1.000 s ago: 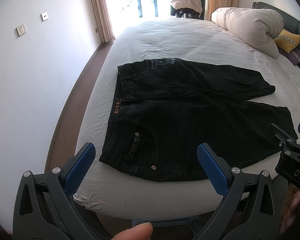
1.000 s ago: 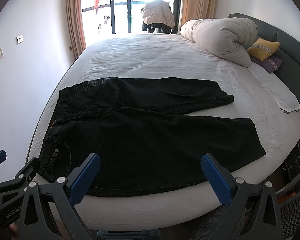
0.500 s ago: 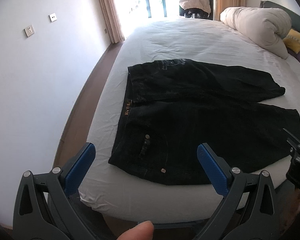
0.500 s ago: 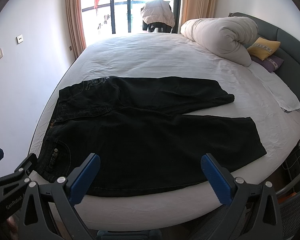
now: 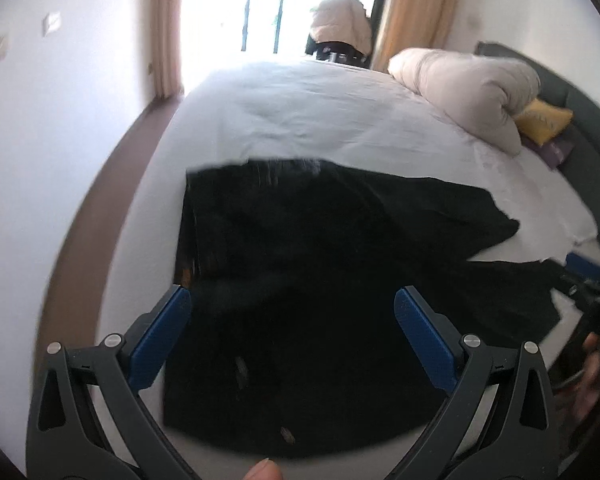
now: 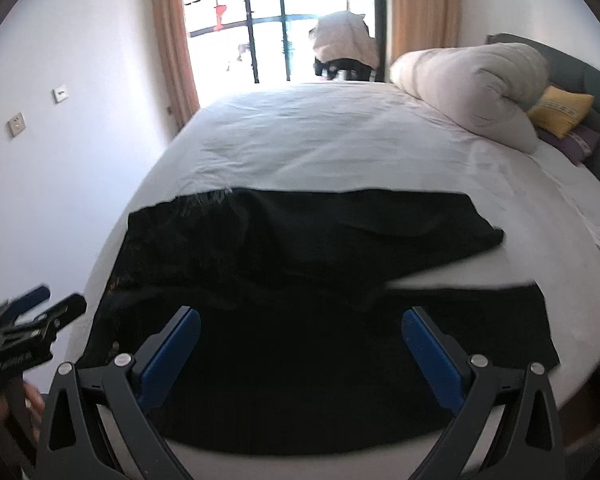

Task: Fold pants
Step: 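Grasp the jeans waistband with the left tool while the right tool grasps the hem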

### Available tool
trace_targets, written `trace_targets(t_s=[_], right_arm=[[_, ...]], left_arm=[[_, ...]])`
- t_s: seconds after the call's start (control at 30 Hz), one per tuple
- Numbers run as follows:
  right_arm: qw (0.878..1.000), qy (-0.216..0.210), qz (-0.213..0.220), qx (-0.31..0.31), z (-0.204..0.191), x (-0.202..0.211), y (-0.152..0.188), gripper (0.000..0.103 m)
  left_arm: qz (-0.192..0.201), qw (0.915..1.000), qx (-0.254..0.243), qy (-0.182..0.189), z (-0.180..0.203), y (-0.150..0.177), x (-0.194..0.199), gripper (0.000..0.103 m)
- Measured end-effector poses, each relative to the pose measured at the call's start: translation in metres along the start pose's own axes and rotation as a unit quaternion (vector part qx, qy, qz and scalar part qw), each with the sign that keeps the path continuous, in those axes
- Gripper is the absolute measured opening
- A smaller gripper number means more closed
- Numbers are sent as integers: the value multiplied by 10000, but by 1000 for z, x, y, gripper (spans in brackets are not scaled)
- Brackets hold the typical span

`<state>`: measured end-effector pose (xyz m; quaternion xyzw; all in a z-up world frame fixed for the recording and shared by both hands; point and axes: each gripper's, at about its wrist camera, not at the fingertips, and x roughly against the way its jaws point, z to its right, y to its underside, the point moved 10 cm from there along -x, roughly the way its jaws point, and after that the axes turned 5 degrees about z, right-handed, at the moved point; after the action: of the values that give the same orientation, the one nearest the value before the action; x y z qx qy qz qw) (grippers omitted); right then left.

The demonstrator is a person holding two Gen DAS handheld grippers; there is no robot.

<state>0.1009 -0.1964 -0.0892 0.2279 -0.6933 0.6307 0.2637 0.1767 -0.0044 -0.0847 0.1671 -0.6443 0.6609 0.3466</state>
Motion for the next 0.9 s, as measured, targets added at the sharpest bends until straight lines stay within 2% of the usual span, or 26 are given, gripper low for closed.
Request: trace_targets(t_s=[0.1, 0.2, 0.27, 0.33, 0.47, 0.57, 0.67, 0.77, 0.83, 0.9], right_arm=[[9993, -196, 44, 310, 4, -26, -23, 103], [9963, -469, 85, 718, 7, -54, -43, 103], [9938, -576, 69, 950, 10, -72, -54, 103], [9894, -813, 69, 1201, 11, -90, -62, 103], [9796, -1099, -53, 1683, 13, -123, -67, 103], [9713, -1323, -229, 1964, 15, -152, -71, 103], [9665, -1519, -358, 2039, 19, -180, -79, 102], [9635, -1695, -428, 2028, 20, -201, -87, 97], [9615, -1803, -478, 2019, 18, -209, -88, 94], [9595, -1890, -551, 2016, 17, -218, -87, 93]], left_arm=[[207, 9984, -526, -86, -8, -52, -32, 103], [257, 9930, -1146, -145, -11, -102, -75, 103], [33, 9882, -1528, 98, -14, -129, -120, 103], [-216, 9845, -1737, 94, -28, -148, -166, 103], [-920, 9771, -1897, 295, -51, -153, -250, 103], [-1286, 9725, -1860, 559, -69, -142, -286, 103], [-1531, 9653, -1886, 957, -73, -134, -303, 101], [-1762, 9553, -1955, 1349, -73, -129, -313, 85], [-1954, 9493, -1893, 1576, -75, -126, -317, 57], [-2108, 9431, -1964, 1660, -78, -121, -319, 36]])
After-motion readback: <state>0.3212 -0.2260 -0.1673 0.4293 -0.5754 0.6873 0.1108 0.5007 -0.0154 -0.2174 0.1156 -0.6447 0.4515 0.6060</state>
